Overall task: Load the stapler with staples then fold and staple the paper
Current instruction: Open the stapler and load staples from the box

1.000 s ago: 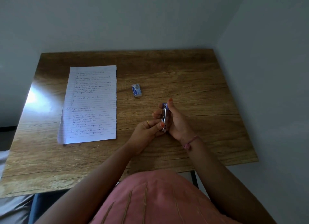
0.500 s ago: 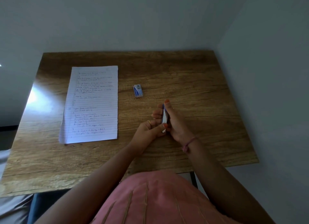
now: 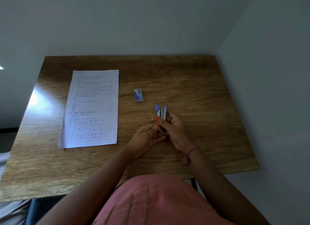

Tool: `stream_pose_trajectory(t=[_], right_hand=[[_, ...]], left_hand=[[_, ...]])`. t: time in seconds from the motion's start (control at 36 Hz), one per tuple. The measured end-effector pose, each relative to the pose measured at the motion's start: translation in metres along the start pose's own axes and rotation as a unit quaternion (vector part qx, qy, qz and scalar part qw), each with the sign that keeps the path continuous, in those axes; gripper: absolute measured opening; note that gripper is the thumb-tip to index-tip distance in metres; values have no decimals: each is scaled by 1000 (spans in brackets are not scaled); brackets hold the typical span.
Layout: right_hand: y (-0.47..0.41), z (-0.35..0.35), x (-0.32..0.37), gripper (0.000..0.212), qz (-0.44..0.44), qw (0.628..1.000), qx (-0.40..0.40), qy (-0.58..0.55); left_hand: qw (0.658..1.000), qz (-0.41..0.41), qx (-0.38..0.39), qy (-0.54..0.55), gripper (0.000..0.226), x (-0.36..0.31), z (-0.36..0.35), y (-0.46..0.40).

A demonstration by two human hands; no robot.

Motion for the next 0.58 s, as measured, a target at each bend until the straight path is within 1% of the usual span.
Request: stream_pose_trajectory(t=[0.08,0.17,0.28,0.33,0.42,0.5,0.58], right_hand=[[1,2,-1,45,10,1000,-22,2],[1,4,-2,29,20,999,-41,8],[1,6,-3,23,27,996,-77,45],[0,9,-4,21,27,992,-103,74],[0,13,-5,12,41,984,-140,103],[1,20,2,8,78,971,-176,144],[0,32,11,6,103,954,-219,179]], left_hand=[[1000,1,-4,-2,30,-1,1,-1],[1000,-8,-11,-23,31,-1,0,-2],[997,-26,-32,-70,35,-4,-2,-2],[991,-29,-54,-115,32,-5,-2,-1],[972,-34,-87,-216,28,-8,-3,0],[943,-39,-99,-315,21,-13,-3,1],[921,-41,-114,-370,16,-17,3,6]])
Point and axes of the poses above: each hand's wrist, its own y-axis away from the middle knuckle, its own z-axis out of the back of the hand, x = y × z, the point moved 7 cm from there along -y, towards the middle knuckle, and after that the axes turned 8 degrees about x, right-handed, at the moved point
